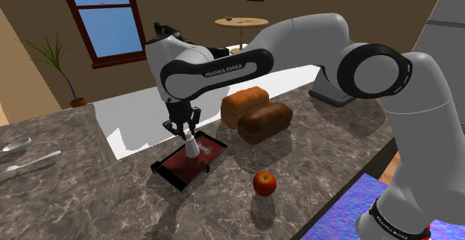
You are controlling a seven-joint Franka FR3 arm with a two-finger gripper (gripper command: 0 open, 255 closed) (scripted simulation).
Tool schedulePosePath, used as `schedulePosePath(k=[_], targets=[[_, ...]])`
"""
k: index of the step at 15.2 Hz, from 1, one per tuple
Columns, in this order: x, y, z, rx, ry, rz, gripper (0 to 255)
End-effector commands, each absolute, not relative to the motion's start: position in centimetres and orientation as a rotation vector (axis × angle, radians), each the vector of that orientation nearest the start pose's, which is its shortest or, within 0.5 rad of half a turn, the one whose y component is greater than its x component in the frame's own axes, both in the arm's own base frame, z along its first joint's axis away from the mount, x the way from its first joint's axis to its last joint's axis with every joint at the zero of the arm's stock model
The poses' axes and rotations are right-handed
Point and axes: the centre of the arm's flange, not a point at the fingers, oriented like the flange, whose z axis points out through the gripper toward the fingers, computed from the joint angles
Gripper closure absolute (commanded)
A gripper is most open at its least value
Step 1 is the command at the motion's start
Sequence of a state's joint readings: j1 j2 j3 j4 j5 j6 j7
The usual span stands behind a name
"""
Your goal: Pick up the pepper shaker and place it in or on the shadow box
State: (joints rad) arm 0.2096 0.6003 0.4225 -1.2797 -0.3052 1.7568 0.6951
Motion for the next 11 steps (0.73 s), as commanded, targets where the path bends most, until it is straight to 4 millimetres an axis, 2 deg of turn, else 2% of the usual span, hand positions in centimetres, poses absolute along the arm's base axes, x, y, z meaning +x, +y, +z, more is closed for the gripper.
schedulePosePath(k=[1,3,4,9,11], targets=[[62.5,34.0,41.7,-3.234,0.086,0.032,255],[62.5,34.0,41.7,-3.234,0.086,0.032,255],[62.5,34.0,41.7,-3.234,0.086,0.032,0],[62.5,34.0,41.7,-3.234,0.086,0.032,0],[62.6,34.2,44.3,-3.234,0.086,0.032,0]])
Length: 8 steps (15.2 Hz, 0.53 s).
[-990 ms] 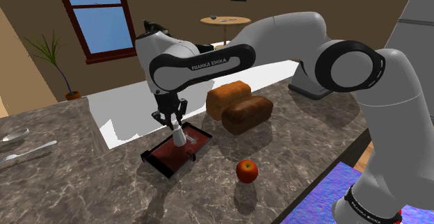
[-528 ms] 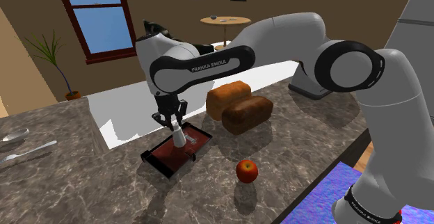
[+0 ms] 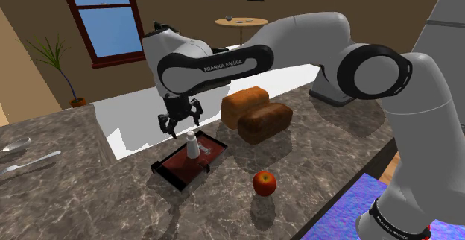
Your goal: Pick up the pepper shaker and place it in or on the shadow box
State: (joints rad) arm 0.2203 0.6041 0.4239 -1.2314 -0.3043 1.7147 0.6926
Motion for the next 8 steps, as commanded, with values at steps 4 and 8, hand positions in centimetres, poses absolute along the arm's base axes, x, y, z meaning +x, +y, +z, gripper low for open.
schedulePosePath(k=[4,8], targets=[[62.6,34.4,46.7,-3.234,0.086,0.032,0],[62.6,34.4,46.7,-3.234,0.086,0.032,0]])
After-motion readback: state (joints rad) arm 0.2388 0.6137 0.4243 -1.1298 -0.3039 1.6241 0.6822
